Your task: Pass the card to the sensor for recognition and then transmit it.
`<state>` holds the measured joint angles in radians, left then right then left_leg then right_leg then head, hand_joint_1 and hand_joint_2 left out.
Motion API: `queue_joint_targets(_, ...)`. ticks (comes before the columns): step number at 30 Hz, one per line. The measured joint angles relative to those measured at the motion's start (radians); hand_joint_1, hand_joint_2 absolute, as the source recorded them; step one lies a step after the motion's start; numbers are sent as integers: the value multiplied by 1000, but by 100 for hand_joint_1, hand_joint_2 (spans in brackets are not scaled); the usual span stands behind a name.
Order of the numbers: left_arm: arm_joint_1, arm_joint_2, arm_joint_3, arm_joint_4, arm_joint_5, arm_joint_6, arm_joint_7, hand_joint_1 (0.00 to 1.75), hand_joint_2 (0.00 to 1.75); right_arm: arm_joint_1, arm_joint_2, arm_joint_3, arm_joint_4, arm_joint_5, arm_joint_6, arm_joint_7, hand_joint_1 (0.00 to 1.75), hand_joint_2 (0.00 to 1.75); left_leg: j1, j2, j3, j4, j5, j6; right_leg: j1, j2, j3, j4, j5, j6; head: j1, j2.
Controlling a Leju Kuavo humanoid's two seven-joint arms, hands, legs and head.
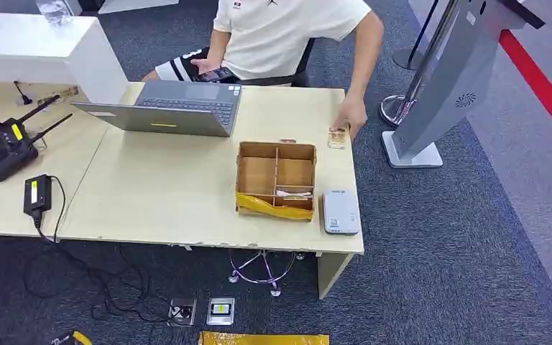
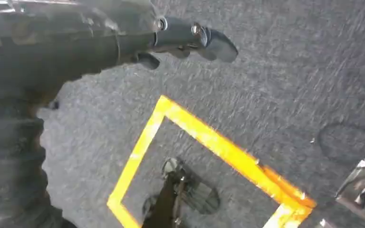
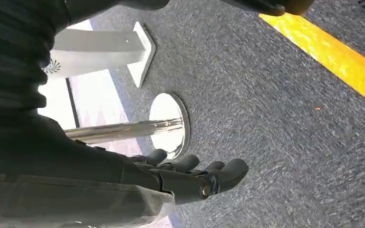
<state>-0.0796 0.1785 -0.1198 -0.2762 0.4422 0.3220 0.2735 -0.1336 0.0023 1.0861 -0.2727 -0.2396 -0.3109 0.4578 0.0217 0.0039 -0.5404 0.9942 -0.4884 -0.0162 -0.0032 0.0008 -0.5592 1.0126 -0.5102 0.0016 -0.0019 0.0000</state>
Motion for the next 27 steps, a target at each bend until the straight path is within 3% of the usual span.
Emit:
queue_joint_targets(2, 0, 2, 9, 3, -98, -34, 6, 0, 175, 1, 1, 0, 0, -2, -6, 0, 0, 175, 0, 0, 0, 0, 0, 0, 0, 0, 0, 0, 0, 0, 0, 0)
queue_joint_targets(4, 1, 15, -27, 6, -348, -122, -15, 0, 175, 2, 1, 0, 0, -8, -6, -5, 0, 175, 0, 0, 0, 0, 0, 0, 0, 0, 0, 0, 0, 0, 0, 0)
queue_joint_targets(6, -1, 34, -74, 7, -472, -209, -29, 0, 175, 1, 1, 0, 1, -8, -2, -7, 0, 175, 0, 0, 0, 0, 0, 0, 0, 0, 0, 0, 0, 0, 0, 0)
queue_joint_targets(10, -2, 48, -117, 8, -429, -271, -33, 0, 175, 0, 1, 0, 1, -5, 6, -6, 0, 175, 0, 0, 0, 0, 0, 0, 0, 0, 0, 0, 0, 0, 0, 0)
queue_joint_targets(13, 0, 56, -121, 10, -358, -294, -69, 0, 175, -1, 1, 0, 1, -6, 7, -6, 0, 175, 0, 0, 0, 0, 0, 0, 0, 0, 0, 0, 0, 0, 0, 0)
queue_joint_targets(17, -1, 70, -162, 11, -473, -297, -106, 0, 175, -2, 1, 0, 1, 0, 12, -7, 0, 175, 0, 0, 0, 0, 0, 0, 0, 0, 0, 0, 0, 0, 0, 0)
queue_joint_targets(24, -2, 84, -218, 13, -511, -368, -85, 0, 175, -5, 1, 1, 1, 5, 21, -6, 0, 175, 0, 0, 0, 0, 0, 0, 0, 0, 0, 0, 0, 0, 0, 0)
queue_joint_targets(27, -2, 88, -240, 15, -513, -362, -68, 0, 175, -7, -1, 1, 1, -17, -19, -26, 0, 175, 0, 0, 0, 0, 0, 0, 0, 0, 0, 0, 0, 0, 0, 0)
